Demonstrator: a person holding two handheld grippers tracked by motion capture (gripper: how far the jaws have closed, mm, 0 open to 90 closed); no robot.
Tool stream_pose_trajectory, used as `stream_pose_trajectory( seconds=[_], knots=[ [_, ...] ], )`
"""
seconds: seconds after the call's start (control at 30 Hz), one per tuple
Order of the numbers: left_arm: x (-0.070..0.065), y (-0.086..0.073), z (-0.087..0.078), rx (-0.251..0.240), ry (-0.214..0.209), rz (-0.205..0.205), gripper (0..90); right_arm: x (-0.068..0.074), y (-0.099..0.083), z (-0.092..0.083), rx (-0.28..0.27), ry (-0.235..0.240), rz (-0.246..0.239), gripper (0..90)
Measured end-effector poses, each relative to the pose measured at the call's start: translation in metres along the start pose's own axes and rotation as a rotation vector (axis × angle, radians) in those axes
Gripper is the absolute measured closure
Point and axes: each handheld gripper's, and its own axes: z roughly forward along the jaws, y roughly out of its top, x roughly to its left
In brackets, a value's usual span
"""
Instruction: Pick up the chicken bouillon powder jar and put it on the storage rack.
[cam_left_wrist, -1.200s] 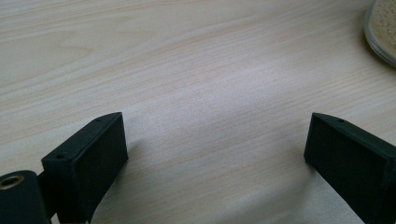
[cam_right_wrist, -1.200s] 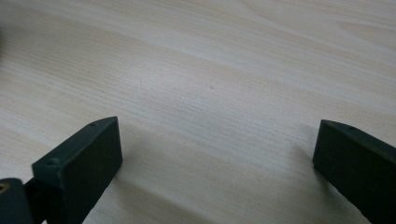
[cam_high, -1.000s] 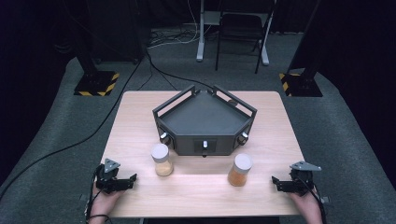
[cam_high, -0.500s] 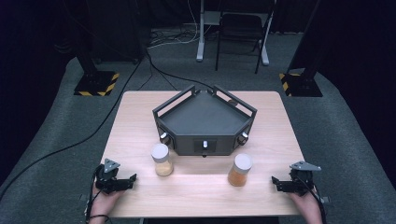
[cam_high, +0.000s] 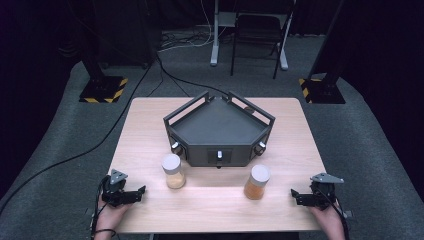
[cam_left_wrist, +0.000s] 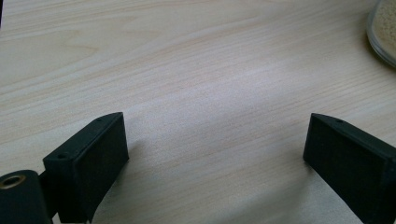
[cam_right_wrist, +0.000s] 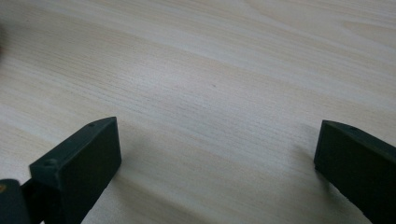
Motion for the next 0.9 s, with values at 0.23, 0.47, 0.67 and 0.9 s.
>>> stream_pose_trajectory(
  seconds=[0.23, 0.47, 0.67, 0.9],
  knots=[
    [0.008, -0.003, -0.003, -0.013, -0.032, -0.038, 7.9, 0.000, 0.000, 0.000, 0.000, 0.002, -0.001, 0.0],
    [0.014, -0.009, -0.016, -0.098, -0.075, -0.084, 8.7, 0.000, 0.000, 0.000, 0.001, 0.001, -0.001, 0.0],
    [0.013, -0.013, -0.028, -0.164, -0.091, -0.092, 8.9, 0.000, 0.001, 0.000, 0.001, 0.000, 0.000, 0.0],
    [0.011, -0.011, -0.043, -0.229, -0.118, -0.082, 9.4, 0.000, 0.002, 0.001, 0.001, 0.000, -0.001, 0.0]
  ],
)
